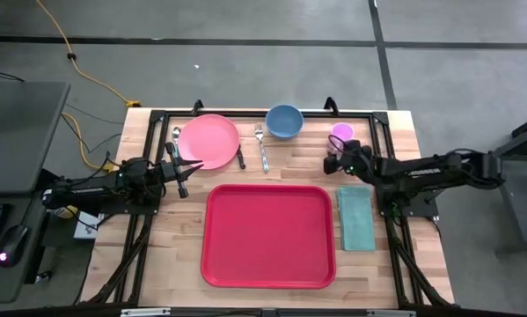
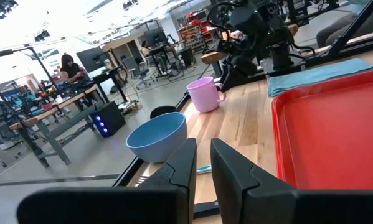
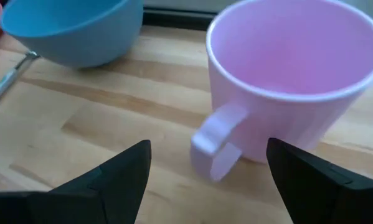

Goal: Set up tray
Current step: Put the purple mug on the red tray

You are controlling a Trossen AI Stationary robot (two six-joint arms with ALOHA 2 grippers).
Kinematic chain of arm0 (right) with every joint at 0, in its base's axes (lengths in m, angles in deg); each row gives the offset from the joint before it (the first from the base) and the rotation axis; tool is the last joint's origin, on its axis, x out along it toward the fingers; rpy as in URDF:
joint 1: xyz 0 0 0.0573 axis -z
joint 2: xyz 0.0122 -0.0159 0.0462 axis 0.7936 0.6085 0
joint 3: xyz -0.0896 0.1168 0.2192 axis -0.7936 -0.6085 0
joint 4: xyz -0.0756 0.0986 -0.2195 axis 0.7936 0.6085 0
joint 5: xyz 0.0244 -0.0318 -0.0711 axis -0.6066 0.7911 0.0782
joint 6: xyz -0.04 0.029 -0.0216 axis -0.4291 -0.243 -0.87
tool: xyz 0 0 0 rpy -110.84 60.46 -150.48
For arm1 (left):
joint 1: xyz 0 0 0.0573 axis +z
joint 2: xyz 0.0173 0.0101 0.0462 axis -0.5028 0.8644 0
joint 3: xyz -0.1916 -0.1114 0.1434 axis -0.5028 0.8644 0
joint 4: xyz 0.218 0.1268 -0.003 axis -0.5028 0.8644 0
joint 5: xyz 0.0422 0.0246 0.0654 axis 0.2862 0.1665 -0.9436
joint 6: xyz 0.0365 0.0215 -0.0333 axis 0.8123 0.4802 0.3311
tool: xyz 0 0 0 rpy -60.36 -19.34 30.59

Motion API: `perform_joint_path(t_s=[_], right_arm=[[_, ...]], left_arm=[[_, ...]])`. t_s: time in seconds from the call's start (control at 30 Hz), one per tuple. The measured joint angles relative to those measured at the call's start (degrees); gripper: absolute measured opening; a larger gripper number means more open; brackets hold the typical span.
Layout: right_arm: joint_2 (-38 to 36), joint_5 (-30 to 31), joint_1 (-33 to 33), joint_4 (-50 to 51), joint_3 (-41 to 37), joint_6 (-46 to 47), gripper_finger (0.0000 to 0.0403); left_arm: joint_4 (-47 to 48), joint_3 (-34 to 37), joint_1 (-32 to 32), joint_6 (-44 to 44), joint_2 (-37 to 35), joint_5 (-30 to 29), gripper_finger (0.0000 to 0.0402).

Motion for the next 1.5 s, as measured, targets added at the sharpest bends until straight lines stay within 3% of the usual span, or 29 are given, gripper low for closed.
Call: perform_joint_path(t_s=[0.67, 0.87, 1.37, 1.5], right_arm=[[0.0, -5.9, 3.9, -4.4, 0.0, 0.2, 0.0285], [0.0, -8.6, 3.8, -4.6, 0.0, 0.2, 0.0225], [0.0, -9.4, 3.8, -4.6, 0.0, 1.9, 0.0014], [0.0, -10.3, 3.8, -4.6, 0.1, 3.7, 0.0008]], left_arm=[[0.0, 0.0, 0.0, 0.0, 0.0, -0.1, 0.0079], [0.0, 0.0, 0.0, 0.0, 0.0, -0.1, 0.0079], [0.0, 0.0, 0.0, 0.0, 0.0, -0.1, 0.0079], [0.0, 0.0, 0.0, 0.0, 0.0, -0.1, 0.0079]])
